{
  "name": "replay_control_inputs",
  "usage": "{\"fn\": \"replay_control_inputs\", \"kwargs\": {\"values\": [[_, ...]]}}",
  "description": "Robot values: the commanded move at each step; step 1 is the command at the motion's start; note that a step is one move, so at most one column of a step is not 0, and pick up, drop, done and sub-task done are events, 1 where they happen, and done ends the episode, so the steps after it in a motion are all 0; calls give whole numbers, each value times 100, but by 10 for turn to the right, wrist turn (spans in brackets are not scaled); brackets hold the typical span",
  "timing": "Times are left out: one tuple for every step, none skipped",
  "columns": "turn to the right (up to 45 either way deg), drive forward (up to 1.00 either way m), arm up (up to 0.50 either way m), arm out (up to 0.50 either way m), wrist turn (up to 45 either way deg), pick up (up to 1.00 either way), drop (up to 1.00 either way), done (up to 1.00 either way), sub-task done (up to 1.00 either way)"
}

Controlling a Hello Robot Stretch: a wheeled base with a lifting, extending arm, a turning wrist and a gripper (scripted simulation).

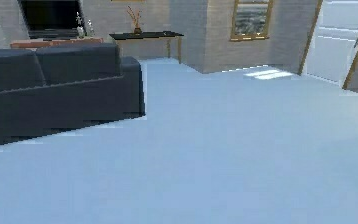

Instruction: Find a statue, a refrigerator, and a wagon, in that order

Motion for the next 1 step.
{"fn": "replay_control_inputs", "kwargs": {"values": [[30,0,0,0,0,0,0,0,0]]}}
